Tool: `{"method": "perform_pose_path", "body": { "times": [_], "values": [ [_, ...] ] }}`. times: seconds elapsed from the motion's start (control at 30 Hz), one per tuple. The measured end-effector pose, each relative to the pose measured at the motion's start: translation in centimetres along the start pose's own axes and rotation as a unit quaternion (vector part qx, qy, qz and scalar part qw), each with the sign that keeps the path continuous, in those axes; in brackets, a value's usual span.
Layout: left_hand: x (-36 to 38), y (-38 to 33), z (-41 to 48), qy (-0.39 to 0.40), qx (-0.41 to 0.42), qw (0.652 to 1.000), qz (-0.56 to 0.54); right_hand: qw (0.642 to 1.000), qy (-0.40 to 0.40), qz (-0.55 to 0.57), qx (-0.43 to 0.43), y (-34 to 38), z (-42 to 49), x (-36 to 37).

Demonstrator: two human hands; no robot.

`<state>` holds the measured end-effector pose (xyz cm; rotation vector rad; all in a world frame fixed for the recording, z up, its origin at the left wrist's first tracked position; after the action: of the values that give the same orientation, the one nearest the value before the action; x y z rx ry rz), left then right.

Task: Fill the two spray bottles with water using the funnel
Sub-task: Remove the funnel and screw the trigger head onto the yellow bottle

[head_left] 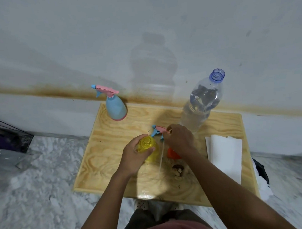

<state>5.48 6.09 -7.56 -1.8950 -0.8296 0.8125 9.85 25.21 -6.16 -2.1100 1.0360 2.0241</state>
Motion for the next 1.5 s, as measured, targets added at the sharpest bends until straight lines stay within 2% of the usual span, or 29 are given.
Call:
{"method": "perform_pose_path", "body": {
  "times": [0.1, 0.17, 0.27, 0.43, 0.63, 0.8, 0.97, 1.2, 1.37, 1.5],
  "values": [
    [0.0, 0.2, -0.1, 0.001, 0.013, 1.000, 0.003, 0.987, 0.090, -0.125, 0.040, 0.1, 2.0, 1.3],
    [0.1, 0.3, -0.2, -0.007, 0.023, 1.000, 0.004, 0.979, 0.128, -0.151, 0.059, 0.0, 2.7, 2.3],
    [0.2, 0.1, -0.4, -0.032, 0.049, 0.996, 0.060, 0.974, 0.158, -0.147, 0.068, 0.1, 3.2, 3.3],
    [0.2, 0.7, -0.1, -0.033, 0.024, 0.992, 0.120, 0.980, 0.152, -0.072, 0.105, 0.0, 2.9, 3.6],
    [0.2, 2.0, 0.4, -0.007, 0.008, 0.991, 0.131, 0.987, 0.078, 0.049, 0.132, -0.6, 2.7, 2.5],
    [0.2, 2.2, 0.7, -0.006, 0.018, 0.995, 0.097, 0.980, -0.053, 0.185, 0.040, 1.4, 2.1, -2.1],
    [-0.2, 1.9, 1.4, -0.003, 0.027, 0.996, 0.082, 0.937, -0.185, 0.293, -0.034, 3.5, -0.5, -7.6],
    [-1.7, 0.1, 2.1, -0.021, 0.071, 0.989, 0.127, 0.853, -0.310, 0.411, -0.085, 6.8, -4.4, -13.5],
    [-2.6, -0.8, 1.6, -0.028, 0.105, 0.980, 0.168, 0.823, -0.351, 0.433, -0.111, 8.4, -6.2, -14.5],
    [-3.1, -1.4, 1.0, -0.032, 0.130, 0.976, 0.169, 0.840, -0.330, 0.412, -0.125, 9.3, -6.2, -12.9]
  ]
}}
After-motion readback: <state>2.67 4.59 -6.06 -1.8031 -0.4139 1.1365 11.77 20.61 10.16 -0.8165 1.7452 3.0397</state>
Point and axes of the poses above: each hand's wrist, its own z-axis towards the middle knuckle, its own x-axis out of the palm, y = z × x, the point moved 5 cm from there along z, towards the middle knuckle, and after that the axes turned 7 degrees about -x, right-handed, at the moved point
